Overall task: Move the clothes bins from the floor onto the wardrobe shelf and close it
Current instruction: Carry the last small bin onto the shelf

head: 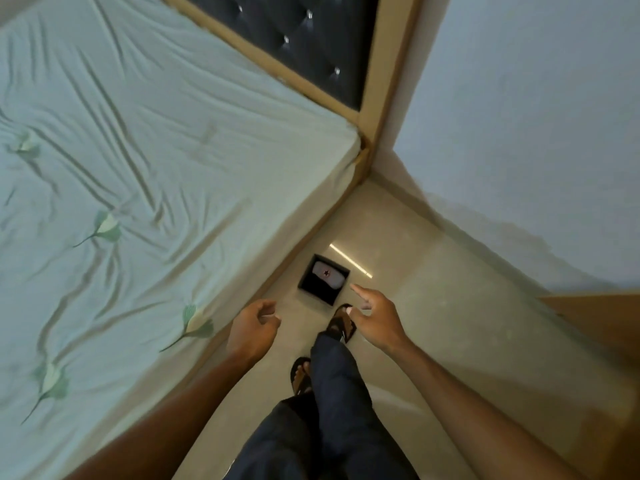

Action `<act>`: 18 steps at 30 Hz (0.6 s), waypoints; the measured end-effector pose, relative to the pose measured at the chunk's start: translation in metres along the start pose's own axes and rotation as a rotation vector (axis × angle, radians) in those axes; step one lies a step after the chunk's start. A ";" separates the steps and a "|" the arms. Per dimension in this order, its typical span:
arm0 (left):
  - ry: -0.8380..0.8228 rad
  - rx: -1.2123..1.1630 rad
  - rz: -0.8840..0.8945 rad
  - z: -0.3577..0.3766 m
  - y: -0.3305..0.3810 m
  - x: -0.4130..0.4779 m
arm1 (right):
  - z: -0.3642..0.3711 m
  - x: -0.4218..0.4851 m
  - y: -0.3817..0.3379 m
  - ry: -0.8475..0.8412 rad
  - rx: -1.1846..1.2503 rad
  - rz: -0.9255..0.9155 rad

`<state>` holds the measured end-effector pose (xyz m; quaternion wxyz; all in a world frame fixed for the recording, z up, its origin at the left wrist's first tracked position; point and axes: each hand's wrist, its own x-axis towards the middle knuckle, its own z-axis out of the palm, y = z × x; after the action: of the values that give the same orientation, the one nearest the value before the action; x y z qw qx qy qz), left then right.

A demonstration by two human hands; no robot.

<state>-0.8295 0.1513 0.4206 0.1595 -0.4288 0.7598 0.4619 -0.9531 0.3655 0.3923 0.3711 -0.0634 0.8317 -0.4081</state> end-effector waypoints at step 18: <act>-0.298 0.547 -0.109 0.220 -0.142 0.372 | 0.151 0.280 0.264 -0.090 -0.114 0.344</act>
<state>-0.9662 0.1194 -0.0119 0.4033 -0.3376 0.8000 0.2888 -1.0007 0.3294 -0.0171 0.4681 0.0406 0.8346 -0.2876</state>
